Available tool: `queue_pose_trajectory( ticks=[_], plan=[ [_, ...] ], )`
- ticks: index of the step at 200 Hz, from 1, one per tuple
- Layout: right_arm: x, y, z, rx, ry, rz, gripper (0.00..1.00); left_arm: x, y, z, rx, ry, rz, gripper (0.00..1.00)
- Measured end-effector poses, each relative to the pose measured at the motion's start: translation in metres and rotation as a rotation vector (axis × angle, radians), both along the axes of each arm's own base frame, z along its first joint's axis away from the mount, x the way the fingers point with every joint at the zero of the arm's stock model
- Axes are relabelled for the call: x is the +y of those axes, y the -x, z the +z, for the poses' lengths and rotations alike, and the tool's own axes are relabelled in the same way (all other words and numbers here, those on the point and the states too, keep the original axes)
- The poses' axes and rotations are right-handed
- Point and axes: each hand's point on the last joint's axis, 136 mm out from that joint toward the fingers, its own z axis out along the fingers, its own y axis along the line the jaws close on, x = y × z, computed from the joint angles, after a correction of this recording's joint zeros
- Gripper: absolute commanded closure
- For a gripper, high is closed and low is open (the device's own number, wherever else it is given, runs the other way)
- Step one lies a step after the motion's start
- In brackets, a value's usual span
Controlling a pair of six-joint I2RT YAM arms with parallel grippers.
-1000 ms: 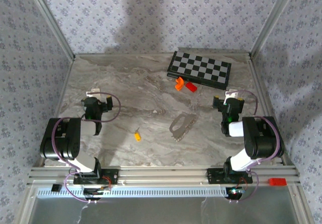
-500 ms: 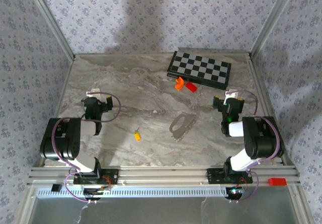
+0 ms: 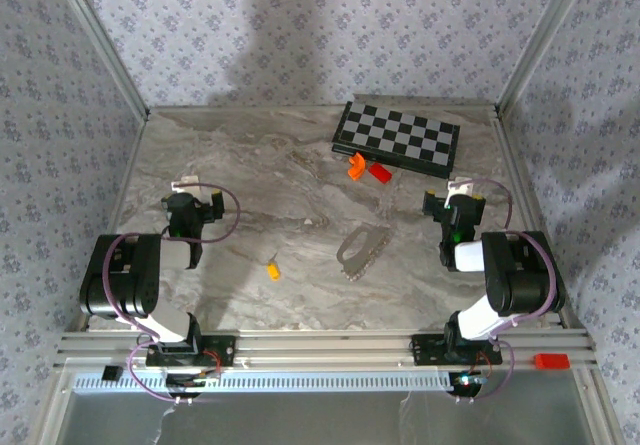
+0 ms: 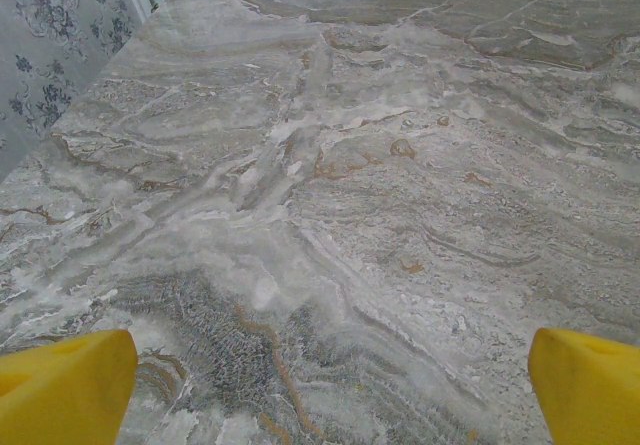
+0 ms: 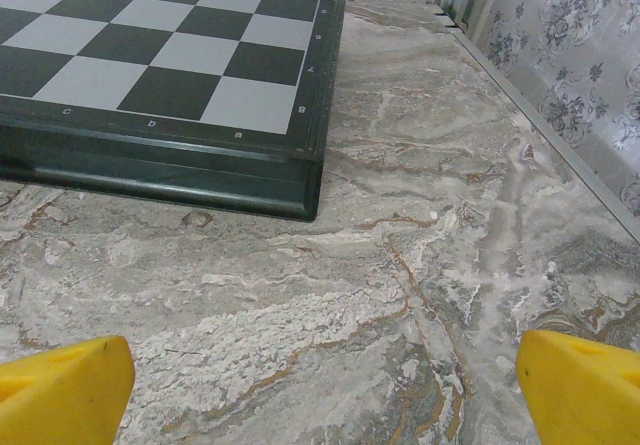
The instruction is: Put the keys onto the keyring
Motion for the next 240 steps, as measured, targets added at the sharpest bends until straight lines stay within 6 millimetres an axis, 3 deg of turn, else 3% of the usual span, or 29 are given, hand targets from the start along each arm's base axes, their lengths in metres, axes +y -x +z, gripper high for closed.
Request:
queue_pose_trajectory(
  ticks=[71, 92, 122, 155, 174, 192, 211, 240],
  plan=[
    [0.001, 0.001, 0.004, -0.002, -0.001, 0.004, 0.00, 0.000, 0.000, -0.003, 0.024, 0.000, 0.000, 0.00],
    [0.001, 0.004, 0.016, -0.017, -0.001, 0.006, 0.00, 0.000, 0.000, 0.004, 0.036, 0.000, 0.000, 0.00],
    [0.012, 0.012, 0.050, -0.069, 0.004, 0.023, 0.00, -0.004, 0.000, 0.036, 0.013, -0.001, 0.005, 0.00],
    [0.024, 0.029, 0.094, -0.107, -0.079, -0.024, 0.00, -0.038, 0.016, 0.075, -0.019, 0.019, -0.055, 0.00],
    [0.023, 0.035, 0.120, -0.091, -0.174, -0.059, 0.01, -0.058, 0.032, 0.093, -0.017, 0.124, -0.075, 0.00],
    [0.035, 0.043, 0.139, -0.063, -0.231, -0.028, 0.01, -0.075, 0.045, 0.106, 0.018, 0.230, -0.083, 0.00],
    [0.062, 0.057, 0.136, 0.009, -0.260, 0.055, 0.01, -0.098, 0.059, 0.114, 0.071, 0.315, -0.125, 0.00],
    [0.103, 0.091, 0.111, 0.176, -0.283, 0.193, 0.01, -0.132, 0.086, 0.105, 0.194, 0.389, -0.239, 0.00]
  ],
)
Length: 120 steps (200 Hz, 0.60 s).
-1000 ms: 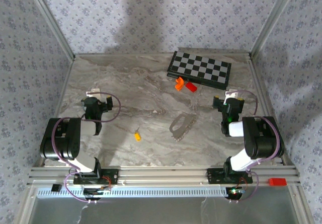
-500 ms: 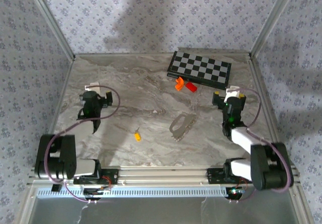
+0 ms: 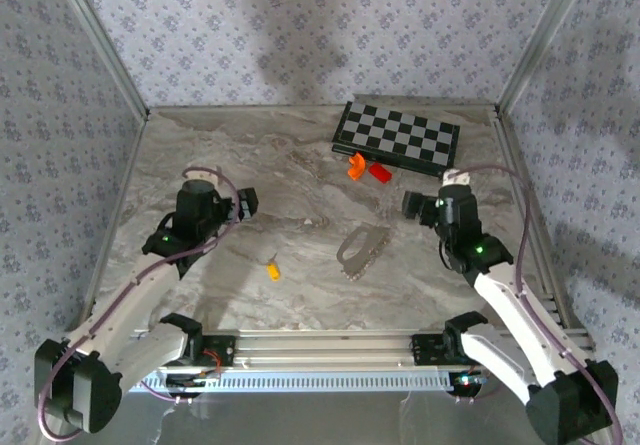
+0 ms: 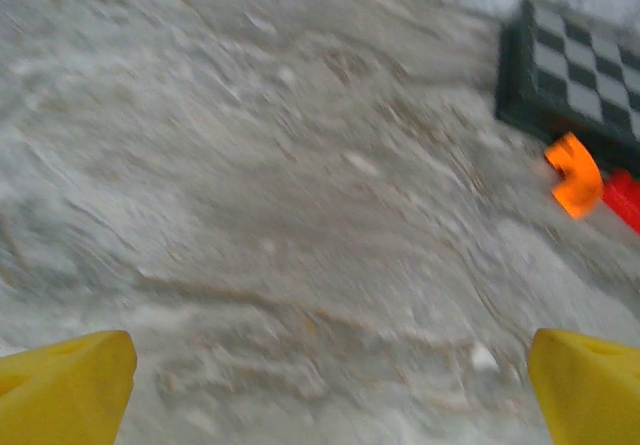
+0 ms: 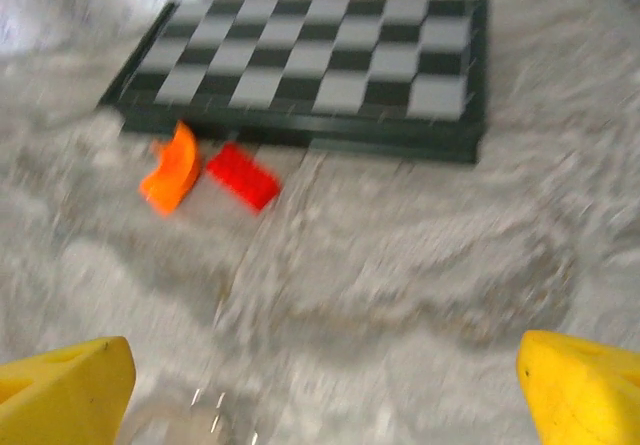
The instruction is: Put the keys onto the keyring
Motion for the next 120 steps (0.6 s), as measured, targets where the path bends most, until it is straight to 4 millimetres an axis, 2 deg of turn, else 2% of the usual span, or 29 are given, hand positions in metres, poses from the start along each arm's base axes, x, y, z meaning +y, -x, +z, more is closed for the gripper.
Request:
queue_pose_trajectory(
  ticks=[29, 46, 65, 82, 95, 120],
  plan=[
    [0.047, 0.038, -0.028, 0.153, -0.009, 0.190, 0.01, -0.030, 0.027, -0.017, 0.108, 0.030, -0.151, 0.00],
    [0.076, 0.063, -0.043, 0.244, 0.010, 0.320, 0.00, -0.050, 0.040, -0.017, 0.127, 0.060, -0.243, 0.00],
    [0.102, 0.084, -0.051, 0.320, 0.028, 0.434, 0.01, -0.069, 0.057, -0.015, 0.137, 0.099, -0.345, 0.00],
    [0.123, 0.098, -0.052, 0.355, 0.027, 0.522, 0.07, -0.082, 0.070, -0.014, 0.145, 0.124, -0.417, 0.00],
    [0.137, 0.108, -0.054, 0.369, 0.032, 0.592, 0.17, -0.088, 0.077, -0.013, 0.139, 0.147, -0.454, 0.00],
    [0.159, 0.121, -0.062, 0.406, 0.082, 0.718, 0.29, -0.089, 0.090, -0.013, 0.130, 0.203, -0.483, 0.00]
  ],
)
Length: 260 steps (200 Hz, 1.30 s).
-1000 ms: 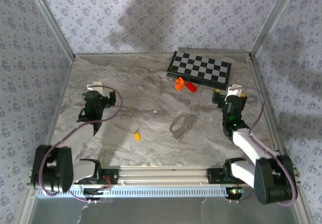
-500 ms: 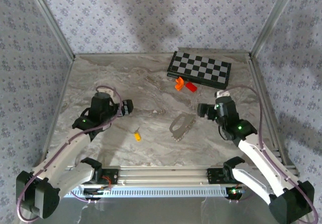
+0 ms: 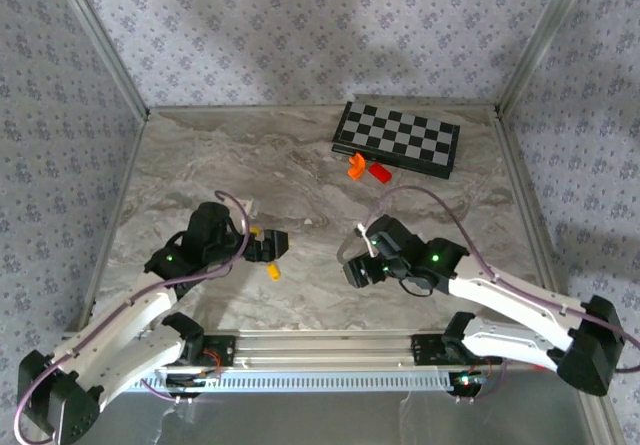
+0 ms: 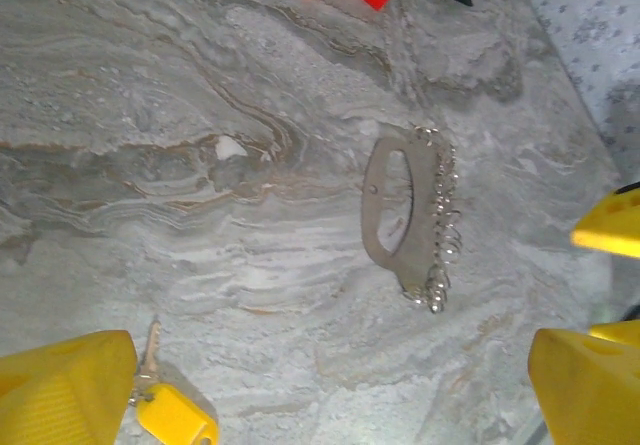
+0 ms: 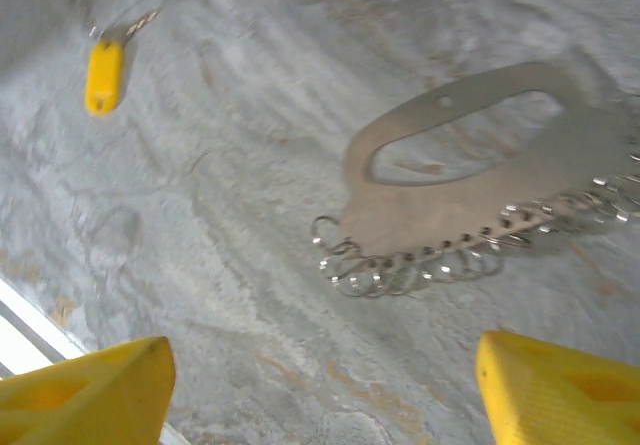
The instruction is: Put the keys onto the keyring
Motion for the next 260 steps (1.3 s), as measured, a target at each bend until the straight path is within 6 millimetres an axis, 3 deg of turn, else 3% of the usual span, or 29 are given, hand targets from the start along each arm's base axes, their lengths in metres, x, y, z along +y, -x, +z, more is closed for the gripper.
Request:
queue_pose_trajectory(
  ticks=[48, 87, 128, 183, 260],
  plan=[
    [0.032, -0.018, -0.007, 0.012, 0.100, 0.112, 0.34, 0.006, 0.006, 0.012, -0.020, 0.050, 0.031, 0.00],
    [0.051, -0.030, -0.027, 0.062, 0.194, 0.160, 0.38, 0.018, 0.007, 0.004, -0.015, 0.038, 0.087, 0.00],
    [0.054, -0.029, -0.050, 0.125, 0.304, 0.179, 0.41, 0.028, 0.003, 0.001, -0.008, 0.034, 0.131, 0.00],
    [0.068, -0.025, -0.068, 0.184, 0.411, 0.238, 0.50, 0.038, 0.002, -0.006, 0.002, 0.037, 0.166, 0.00],
    [0.052, -0.026, -0.083, 0.220, 0.571, 0.231, 0.57, 0.048, 0.005, 0.000, -0.027, 0.067, 0.187, 0.00]
  ],
)
